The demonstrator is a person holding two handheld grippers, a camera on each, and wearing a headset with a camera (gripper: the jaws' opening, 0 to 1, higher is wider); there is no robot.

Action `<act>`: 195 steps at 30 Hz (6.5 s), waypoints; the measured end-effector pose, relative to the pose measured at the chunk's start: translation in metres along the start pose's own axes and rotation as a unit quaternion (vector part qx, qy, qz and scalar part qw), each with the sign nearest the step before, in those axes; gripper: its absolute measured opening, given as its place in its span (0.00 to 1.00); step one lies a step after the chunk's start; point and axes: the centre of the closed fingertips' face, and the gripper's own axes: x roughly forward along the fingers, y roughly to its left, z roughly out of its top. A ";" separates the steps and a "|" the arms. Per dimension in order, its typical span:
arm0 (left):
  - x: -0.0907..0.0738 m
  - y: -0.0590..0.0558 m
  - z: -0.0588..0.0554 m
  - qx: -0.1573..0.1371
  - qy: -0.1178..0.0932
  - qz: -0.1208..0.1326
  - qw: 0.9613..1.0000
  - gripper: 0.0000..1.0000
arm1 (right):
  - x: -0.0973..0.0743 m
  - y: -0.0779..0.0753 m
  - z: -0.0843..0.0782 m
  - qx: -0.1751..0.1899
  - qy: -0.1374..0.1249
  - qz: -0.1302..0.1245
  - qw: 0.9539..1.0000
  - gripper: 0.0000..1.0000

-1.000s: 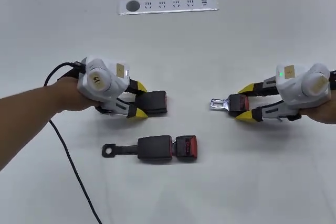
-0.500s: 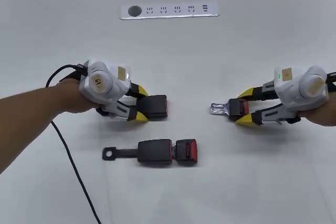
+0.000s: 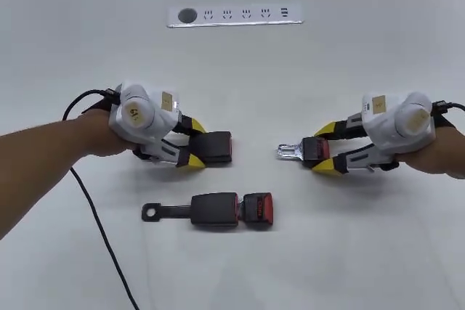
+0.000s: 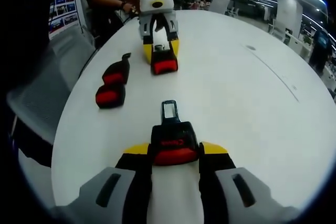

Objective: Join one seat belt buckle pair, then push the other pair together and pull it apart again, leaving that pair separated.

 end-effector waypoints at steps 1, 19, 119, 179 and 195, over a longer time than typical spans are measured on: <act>0.000 0.000 0.000 0.000 0.000 0.000 1.000 0.33 | 0.000 -0.001 0.000 -0.001 0.000 0.000 1.000 0.33; 0.001 -0.001 0.001 0.008 -0.002 -0.006 1.000 0.33 | 0.027 0.004 0.028 -0.011 -0.019 0.012 1.000 0.33; 0.001 -0.004 0.000 0.005 0.027 -0.006 1.000 0.33 | 0.078 0.019 0.081 -0.006 -0.026 0.020 0.999 0.33; -0.004 -0.006 -0.002 0.000 0.021 0.000 1.000 0.33 | 0.036 0.015 0.039 -0.011 -0.036 0.011 0.999 0.33; -0.006 -0.007 -0.002 0.003 0.028 -0.003 1.000 0.33 | 0.018 0.009 0.021 -0.002 -0.026 0.003 1.000 0.33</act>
